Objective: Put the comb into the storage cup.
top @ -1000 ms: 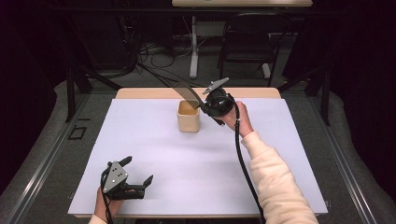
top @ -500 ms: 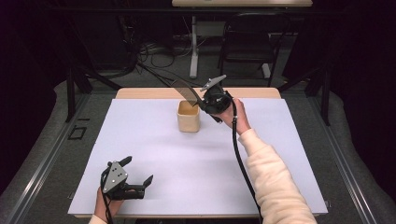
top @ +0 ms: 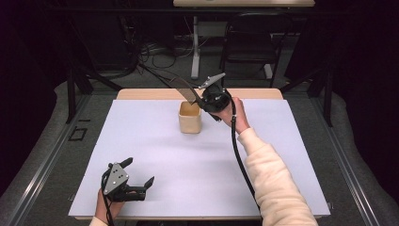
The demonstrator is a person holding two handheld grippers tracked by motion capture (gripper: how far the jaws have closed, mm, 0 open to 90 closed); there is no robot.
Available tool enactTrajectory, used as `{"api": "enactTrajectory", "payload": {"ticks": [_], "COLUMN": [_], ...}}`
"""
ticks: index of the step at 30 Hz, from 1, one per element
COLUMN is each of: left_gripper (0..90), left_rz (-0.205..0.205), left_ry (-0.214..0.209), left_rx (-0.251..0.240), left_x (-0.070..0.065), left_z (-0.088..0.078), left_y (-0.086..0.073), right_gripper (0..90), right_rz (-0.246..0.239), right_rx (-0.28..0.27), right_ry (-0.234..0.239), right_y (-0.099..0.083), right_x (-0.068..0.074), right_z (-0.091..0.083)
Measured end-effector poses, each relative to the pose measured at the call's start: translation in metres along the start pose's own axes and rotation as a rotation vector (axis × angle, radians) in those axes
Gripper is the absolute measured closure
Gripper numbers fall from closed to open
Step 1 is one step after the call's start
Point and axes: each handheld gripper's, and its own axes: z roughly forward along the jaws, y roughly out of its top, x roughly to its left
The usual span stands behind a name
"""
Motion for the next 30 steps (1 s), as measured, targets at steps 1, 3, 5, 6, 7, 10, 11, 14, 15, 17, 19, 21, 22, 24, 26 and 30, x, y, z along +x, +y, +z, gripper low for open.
{"api": "enactTrajectory", "payload": {"ticks": [1,3,5,6,7,10,11,14,15,17,19,21,22,24,26,30], "left_gripper": [0.6,0.6,0.6,0.6,0.6,0.6,0.6,0.6,0.6,0.6,0.6,0.6,0.6,0.6,0.6,0.6], "left_rz": [0.000,0.000,0.001,0.001,0.000,0.002,0.000,0.001,0.001,-0.001,-0.001,-0.001,-0.001,0.000,-0.002,0.000], "left_ry": [0.001,0.001,0.002,0.001,0.002,0.002,0.001,0.000,0.000,0.000,-0.002,-0.001,0.001,0.000,-0.001,0.000], "left_rx": [0.000,0.000,0.001,0.001,0.001,0.001,0.001,0.000,-0.001,-0.001,-0.001,-0.001,0.000,0.000,0.001,0.000], "left_x": [0.0001,0.0000,-0.0001,-0.0001,-0.0003,-0.0002,-0.0002,0.0001,0.0000,-0.0001,-0.0001,-0.0001,-0.0002,0.0001,0.0001,0.0002], "left_z": [0.0000,0.0000,-0.0002,-0.0002,-0.0001,0.0000,0.0000,0.0001,0.0000,0.0002,0.0002,0.0002,0.0001,0.0000,0.0003,-0.0001], "left_y": [0.0000,0.0000,0.0001,0.0001,0.0000,0.0001,0.0001,0.0000,0.0001,0.0000,0.0000,0.0000,0.0001,0.0001,0.0000,0.0000], "right_gripper": [72.3,72.3,72.3,72.3,72.3,72.3,72.3,72.3,72.3,72.2,72.3,72.3,72.3,72.3,72.3,72.3], "right_rz": [0.004,0.005,0.006,0.004,0.008,0.012,0.012,0.019,0.019,0.023,0.023,0.030,0.029,0.028,0.032,0.032], "right_rx": [-0.004,-0.004,-0.009,-0.008,-0.011,-0.020,-0.019,-0.028,-0.028,-0.032,-0.036,-0.042,-0.054,-0.054,-0.063,-0.079], "right_ry": [-0.001,-0.003,-0.001,-0.002,-0.002,-0.002,-0.001,-0.002,-0.002,-0.003,-0.002,-0.001,-0.004,-0.002,-0.002,-0.002], "right_y": [0.0003,0.0009,0.0009,0.0009,0.0009,0.0011,0.0013,0.0017,0.0017,0.0019,0.0023,0.0033,0.0041,0.0047,0.0057,0.0081], "right_x": [0.0003,0.0001,-0.0001,-0.0005,-0.0006,-0.0006,-0.0007,-0.0004,-0.0004,-0.0004,-0.0006,-0.0005,-0.0001,0.0000,-0.0001,0.0006], "right_z": [0.0008,0.0029,0.0038,0.0044,0.0058,0.0071,0.0074,0.0085,0.0085,0.0096,0.0099,0.0100,0.0102,0.0101,0.0096,0.0088]}}
